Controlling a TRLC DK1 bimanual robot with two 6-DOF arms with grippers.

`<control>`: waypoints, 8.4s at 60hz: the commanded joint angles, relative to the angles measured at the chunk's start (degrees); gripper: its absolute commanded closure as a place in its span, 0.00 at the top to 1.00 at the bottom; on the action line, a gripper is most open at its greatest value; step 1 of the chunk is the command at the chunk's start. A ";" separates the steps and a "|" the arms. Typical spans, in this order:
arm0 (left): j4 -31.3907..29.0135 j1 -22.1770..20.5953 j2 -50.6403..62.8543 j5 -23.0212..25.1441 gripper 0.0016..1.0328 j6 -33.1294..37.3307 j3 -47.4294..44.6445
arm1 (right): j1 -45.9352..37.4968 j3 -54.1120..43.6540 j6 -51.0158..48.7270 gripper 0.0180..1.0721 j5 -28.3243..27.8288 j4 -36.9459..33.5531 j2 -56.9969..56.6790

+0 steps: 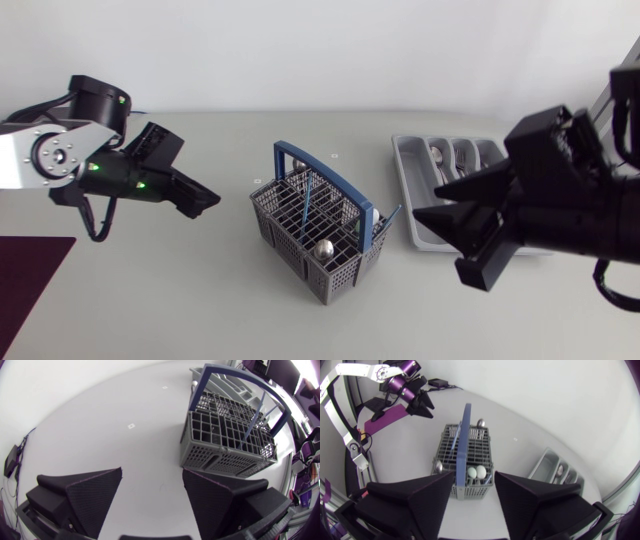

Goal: Unload the cutlery basket into the drawer organizer.

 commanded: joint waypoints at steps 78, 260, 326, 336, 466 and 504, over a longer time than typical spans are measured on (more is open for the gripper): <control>7.59 -3.23 17.60 16.80 0.30 4.70 4.57 | -9.12 -1.21 -5.88 0.10 -9.59 34.02 40.70; -2.43 -28.20 13.11 -16.33 0.11 -20.88 17.49 | -28.81 -26.00 -12.73 0.96 -24.53 21.36 0.27; -5.33 -31.45 -6.57 -19.59 0.10 -16.66 16.70 | -20.37 -23.89 -10.54 0.96 -20.05 20.75 -3.60; -6.03 -31.89 -9.83 -15.54 0.10 -18.41 18.54 | -18.61 -22.75 -10.62 0.96 -20.40 20.31 -8.08; -8.58 -27.93 3.97 16.01 0.75 -22.90 28.21 | -0.42 -10.00 -3.33 0.09 -19.70 20.48 7.48; -8.41 -12.02 -3.15 16.54 0.82 -21.75 28.83 | -22.22 -17.03 -8.78 0.10 -23.30 10.64 -4.48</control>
